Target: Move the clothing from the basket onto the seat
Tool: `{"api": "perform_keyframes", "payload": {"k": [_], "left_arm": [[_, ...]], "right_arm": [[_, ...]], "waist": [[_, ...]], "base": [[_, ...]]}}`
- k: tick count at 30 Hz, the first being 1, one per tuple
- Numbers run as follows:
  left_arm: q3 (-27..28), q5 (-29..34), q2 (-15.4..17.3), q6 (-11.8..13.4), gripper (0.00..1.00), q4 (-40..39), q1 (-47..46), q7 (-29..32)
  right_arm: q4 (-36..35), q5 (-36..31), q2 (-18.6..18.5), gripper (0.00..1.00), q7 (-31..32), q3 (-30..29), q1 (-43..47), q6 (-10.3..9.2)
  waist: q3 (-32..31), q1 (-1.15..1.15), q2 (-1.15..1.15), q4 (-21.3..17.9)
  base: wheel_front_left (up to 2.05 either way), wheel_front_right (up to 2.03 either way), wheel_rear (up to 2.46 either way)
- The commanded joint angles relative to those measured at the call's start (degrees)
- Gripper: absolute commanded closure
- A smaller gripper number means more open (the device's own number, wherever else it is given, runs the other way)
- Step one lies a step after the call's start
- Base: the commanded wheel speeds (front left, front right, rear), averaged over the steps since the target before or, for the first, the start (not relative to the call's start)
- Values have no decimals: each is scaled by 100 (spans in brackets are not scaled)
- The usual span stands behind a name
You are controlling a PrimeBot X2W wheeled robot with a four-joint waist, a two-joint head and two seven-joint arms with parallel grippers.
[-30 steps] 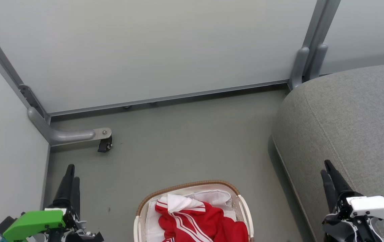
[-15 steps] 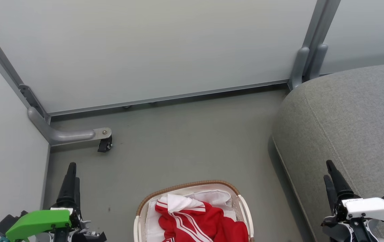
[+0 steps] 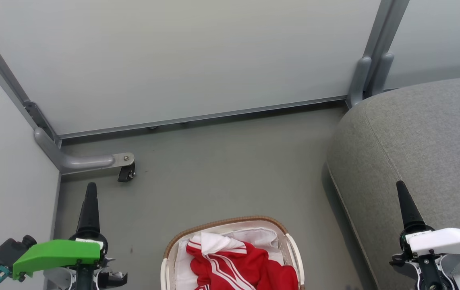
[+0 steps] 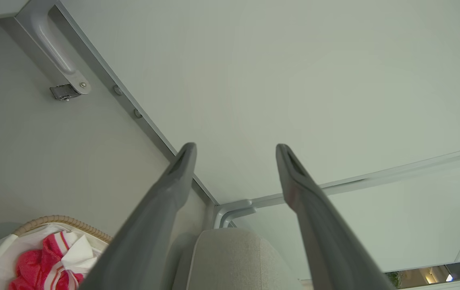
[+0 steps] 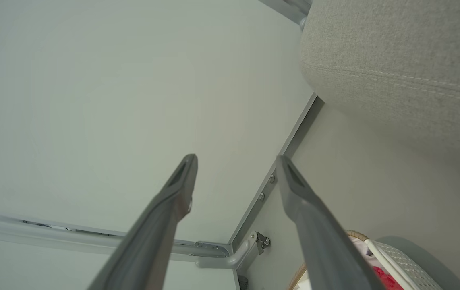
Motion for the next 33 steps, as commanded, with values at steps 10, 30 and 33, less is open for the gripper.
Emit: {"api": "perform_keyframes", "payload": {"k": [10, 30, 33], "left_arm": [[-301, 1532, 40, 220, 0, -230, 16, -256], [-519, 3139, 52, 425, 0, -170, 301, -615], [-542, 3320, 54, 436, 0, -162, 340, -659]], "right_arm": [[-362, -1417, -64, 0, -262, 127, -12, 1], [-430, -3402, -80, 0, -622, 424, 160, 2], [-418, -3608, -82, 0, -667, 434, 170, 2]], "waist": [[-6, 0, 0, 23], [-48, 0, 0, 53], [-53, 0, 0, 58]], "base": [[0, 0, 0], [0, 0, 0], [0, 0, 0]]}}
